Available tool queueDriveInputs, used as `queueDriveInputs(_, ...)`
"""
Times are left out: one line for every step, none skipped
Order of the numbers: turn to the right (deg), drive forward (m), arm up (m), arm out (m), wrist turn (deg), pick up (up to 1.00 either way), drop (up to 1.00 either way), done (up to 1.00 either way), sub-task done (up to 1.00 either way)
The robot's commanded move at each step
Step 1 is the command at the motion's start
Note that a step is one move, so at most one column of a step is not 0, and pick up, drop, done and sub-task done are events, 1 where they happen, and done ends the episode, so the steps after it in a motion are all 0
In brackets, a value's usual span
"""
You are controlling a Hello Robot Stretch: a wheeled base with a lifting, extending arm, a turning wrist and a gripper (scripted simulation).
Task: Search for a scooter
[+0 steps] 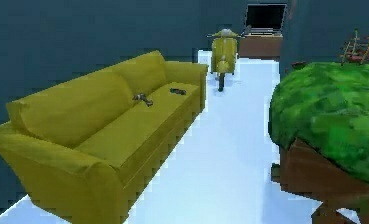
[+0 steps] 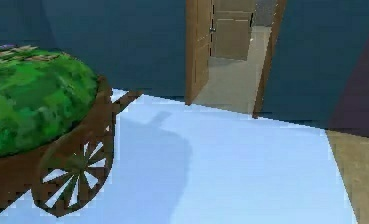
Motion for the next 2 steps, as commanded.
queueDriveInputs(0.0,1.0,0.0,0.0,0.0,0.0,0.0,0.0,0.0)
queueDriveInputs(3.0,0.0,0.0,0.0,0.0,0.0,0.0,0.0,0.0)
